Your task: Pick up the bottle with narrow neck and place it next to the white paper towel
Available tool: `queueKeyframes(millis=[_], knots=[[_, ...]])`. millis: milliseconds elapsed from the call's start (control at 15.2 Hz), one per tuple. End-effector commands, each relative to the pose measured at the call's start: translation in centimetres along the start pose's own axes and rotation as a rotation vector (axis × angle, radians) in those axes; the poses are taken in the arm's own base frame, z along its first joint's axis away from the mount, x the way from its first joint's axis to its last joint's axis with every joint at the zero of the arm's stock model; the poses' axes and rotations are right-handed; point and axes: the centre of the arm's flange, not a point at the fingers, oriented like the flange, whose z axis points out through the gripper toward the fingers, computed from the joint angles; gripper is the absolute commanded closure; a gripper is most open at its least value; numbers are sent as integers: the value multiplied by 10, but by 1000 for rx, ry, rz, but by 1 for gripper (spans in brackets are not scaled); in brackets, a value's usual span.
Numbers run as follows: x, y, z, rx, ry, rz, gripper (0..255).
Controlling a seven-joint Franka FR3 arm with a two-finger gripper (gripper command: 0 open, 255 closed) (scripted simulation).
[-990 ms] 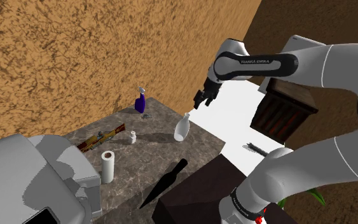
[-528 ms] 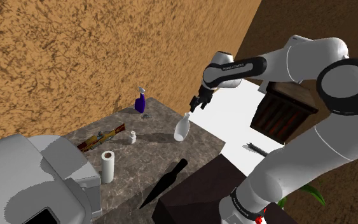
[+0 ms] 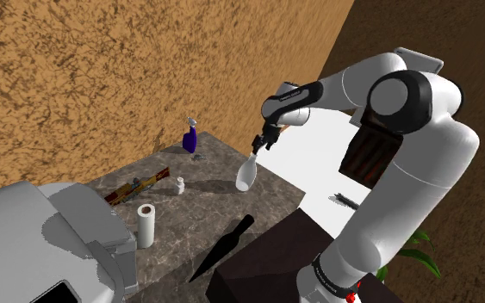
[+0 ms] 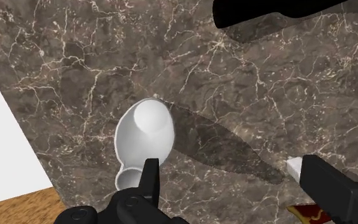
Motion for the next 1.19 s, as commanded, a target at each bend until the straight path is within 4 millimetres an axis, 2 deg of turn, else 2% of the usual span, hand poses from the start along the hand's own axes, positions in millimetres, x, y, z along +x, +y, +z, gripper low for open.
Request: queueKeyframes(millis=[0,660,1122], knots=[[12,15,18,-3,0,-4,0],[76,83,109,-17,-3,-18,0],[76,84,146,-17,-3,-18,0]])
